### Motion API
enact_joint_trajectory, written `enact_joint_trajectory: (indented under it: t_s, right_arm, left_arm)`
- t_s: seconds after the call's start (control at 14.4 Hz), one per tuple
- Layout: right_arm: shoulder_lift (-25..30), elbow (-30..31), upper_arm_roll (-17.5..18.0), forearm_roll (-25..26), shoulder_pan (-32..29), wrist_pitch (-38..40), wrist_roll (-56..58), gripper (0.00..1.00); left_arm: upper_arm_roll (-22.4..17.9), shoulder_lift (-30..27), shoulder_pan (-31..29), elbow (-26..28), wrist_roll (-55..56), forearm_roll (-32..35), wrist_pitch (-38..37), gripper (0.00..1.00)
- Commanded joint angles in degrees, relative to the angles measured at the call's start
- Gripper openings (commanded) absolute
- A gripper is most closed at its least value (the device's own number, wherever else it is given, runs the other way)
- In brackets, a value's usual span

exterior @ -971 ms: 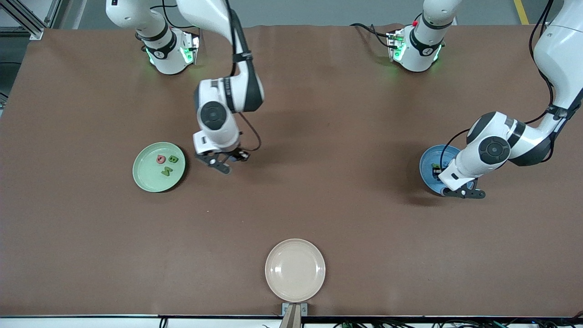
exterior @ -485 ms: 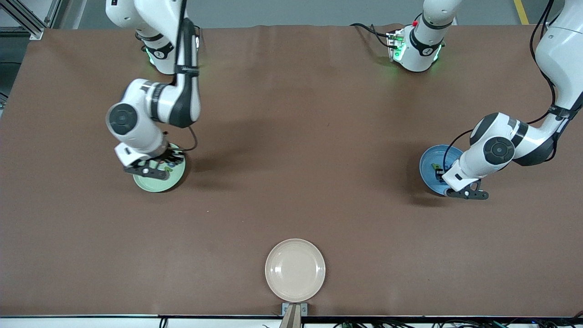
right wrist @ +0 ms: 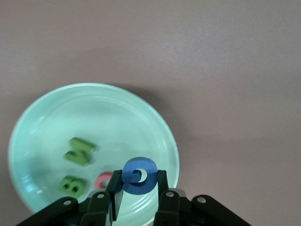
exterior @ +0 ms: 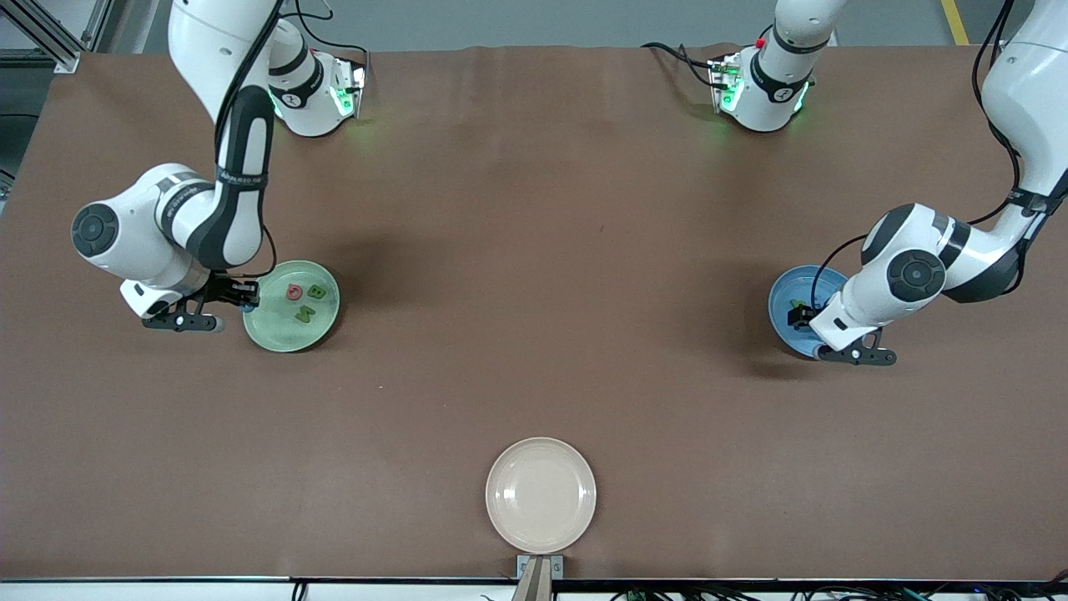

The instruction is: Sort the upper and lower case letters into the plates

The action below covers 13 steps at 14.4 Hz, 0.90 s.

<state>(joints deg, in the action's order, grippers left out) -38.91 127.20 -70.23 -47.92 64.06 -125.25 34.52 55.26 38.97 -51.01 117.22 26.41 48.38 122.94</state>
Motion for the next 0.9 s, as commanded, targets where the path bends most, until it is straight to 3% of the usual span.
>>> enact_joint_trajectory:
  t_s: [0.0, 0.35, 0.42, 0.49, 0.55, 0.69, 0.83]
  right_arm:
    - [1.29, 0.59, 4.83, -1.74, -3.49, -2.45, 2.04, 0.00]
    - [1.20, 0.59, 5.98, -2.36, -4.20, -2.01, 1.87, 0.03]
    - [1.29, 0.59, 6.33, -2.36, -4.38, -1.92, 1.78, 0.17]
    - [1.29, 0.59, 6.42, -2.36, -4.64, -1.92, 1.86, 0.54]
    - [1.29, 0.50, 6.42, -2.36, -4.64, -1.84, 1.78, 1.00]
    - [1.38, -0.02, 6.33, -2.27, -4.47, -1.66, 1.60, 1.00]
    - [1.38, -1.42, 6.07, -2.18, -4.64, -1.66, 1.25, 1.00]
  left_arm:
    - [2.39, -4.69, -0.93, -0.50, -1.36, -4.68, -4.64, 1.00]
    - [7.40, -5.13, -4.89, -0.33, -0.31, -5.05, -8.25, 1.00]
    - [7.84, -5.13, -4.89, -0.07, -0.22, -5.05, -8.68, 1.00]
    - [8.54, -5.13, -4.89, -0.06, -0.22, -5.05, -9.91, 1.00]
    - [8.72, -5.48, -4.81, 0.11, -0.39, -5.13, -10.27, 1.00]
    - [8.38, -7.32, -2.54, -0.24, -1.36, -7.93, -10.53, 1.00]
    - [4.53, -8.90, 0.80, -0.59, -3.46, -10.66, -10.18, 0.99]
